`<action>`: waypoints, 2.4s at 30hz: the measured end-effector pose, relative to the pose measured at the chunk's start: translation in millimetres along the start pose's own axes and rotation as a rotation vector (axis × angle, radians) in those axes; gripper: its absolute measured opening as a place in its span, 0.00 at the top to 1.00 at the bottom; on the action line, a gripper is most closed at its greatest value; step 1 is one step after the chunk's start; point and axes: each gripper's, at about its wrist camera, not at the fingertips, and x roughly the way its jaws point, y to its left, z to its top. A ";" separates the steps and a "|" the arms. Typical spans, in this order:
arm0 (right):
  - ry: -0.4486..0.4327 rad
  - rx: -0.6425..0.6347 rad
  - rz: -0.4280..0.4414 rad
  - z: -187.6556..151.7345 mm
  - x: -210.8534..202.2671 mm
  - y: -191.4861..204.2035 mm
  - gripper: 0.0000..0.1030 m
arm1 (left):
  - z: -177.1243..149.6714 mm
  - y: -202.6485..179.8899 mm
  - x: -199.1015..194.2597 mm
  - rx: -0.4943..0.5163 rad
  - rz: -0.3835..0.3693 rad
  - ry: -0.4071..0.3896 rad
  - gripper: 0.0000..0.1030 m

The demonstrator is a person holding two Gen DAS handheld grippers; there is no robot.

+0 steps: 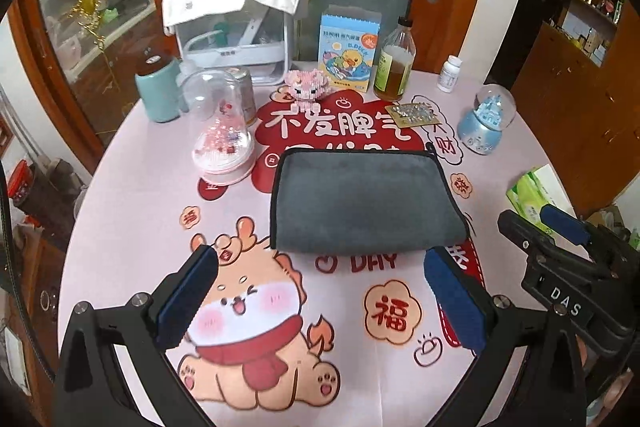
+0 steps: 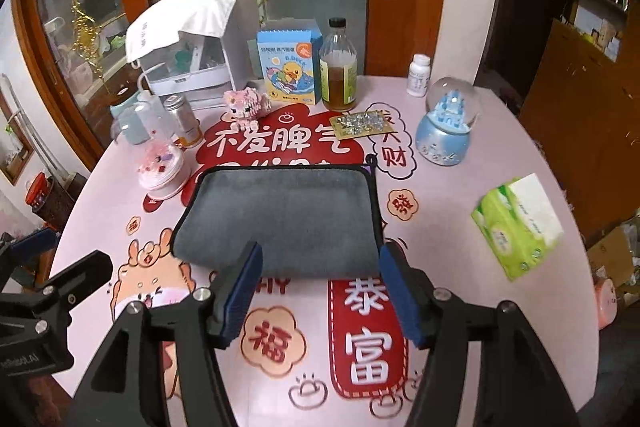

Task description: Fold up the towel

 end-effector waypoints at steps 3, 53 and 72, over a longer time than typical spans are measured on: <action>-0.008 0.004 0.012 -8.9 -20.4 2.7 0.40 | -8.4 -1.4 -22.3 -0.003 0.014 -0.015 0.01; -0.046 0.000 0.012 -82.3 -113.2 22.6 0.39 | -83.0 -11.6 -99.0 -0.013 0.121 -0.061 0.01; -0.042 0.000 -0.001 -86.3 -117.6 25.4 0.39 | -94.4 -9.2 -100.8 -0.019 0.127 -0.049 0.01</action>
